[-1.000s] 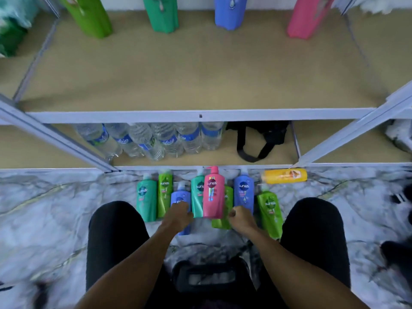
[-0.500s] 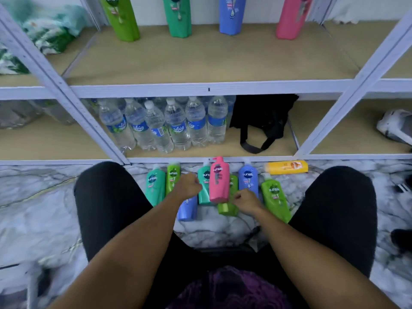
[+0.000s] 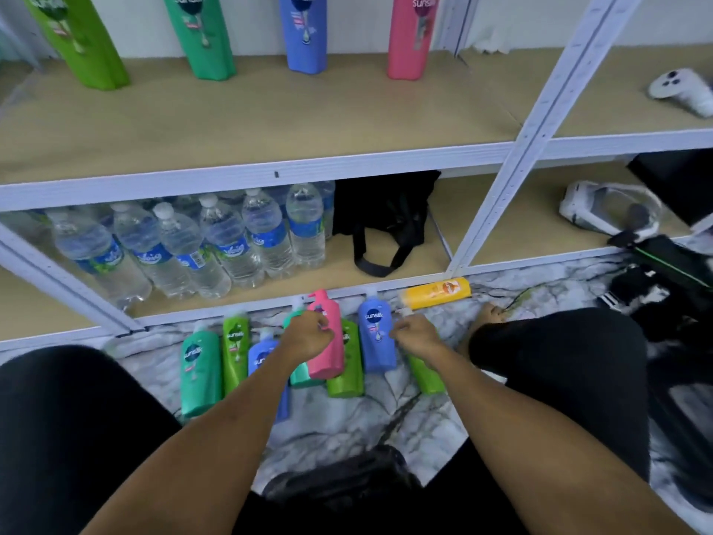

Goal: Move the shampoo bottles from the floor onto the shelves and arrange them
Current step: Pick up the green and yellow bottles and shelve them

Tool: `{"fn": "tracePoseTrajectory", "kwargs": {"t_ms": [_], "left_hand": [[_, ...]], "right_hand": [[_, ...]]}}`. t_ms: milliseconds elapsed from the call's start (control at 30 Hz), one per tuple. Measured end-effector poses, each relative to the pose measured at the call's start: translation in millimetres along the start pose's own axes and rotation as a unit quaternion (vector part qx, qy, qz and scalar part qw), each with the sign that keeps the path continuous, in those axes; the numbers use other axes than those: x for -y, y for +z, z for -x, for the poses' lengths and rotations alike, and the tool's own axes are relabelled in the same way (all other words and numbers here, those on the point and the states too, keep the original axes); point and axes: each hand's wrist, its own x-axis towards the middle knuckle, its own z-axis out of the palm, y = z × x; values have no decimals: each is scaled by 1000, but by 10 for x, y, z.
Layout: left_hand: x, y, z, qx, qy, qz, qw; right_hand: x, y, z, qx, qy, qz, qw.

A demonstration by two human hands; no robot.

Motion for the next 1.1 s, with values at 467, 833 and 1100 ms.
{"fn": "tracePoseTrajectory", "kwargs": {"t_ms": [467, 833, 1100], "left_hand": [[-165, 1158, -1522, 108, 84, -121, 983], [8, 1560, -1836, 149, 86, -141, 975], [-50, 1202, -1679, 97, 85, -70, 989]], "right_hand": [[-838, -103, -2139, -78, 256, -293, 918], [-772, -93, -2927, -149, 319, -432, 831], [-1106, -869, -2693, -313, 224, -305, 871]]}}
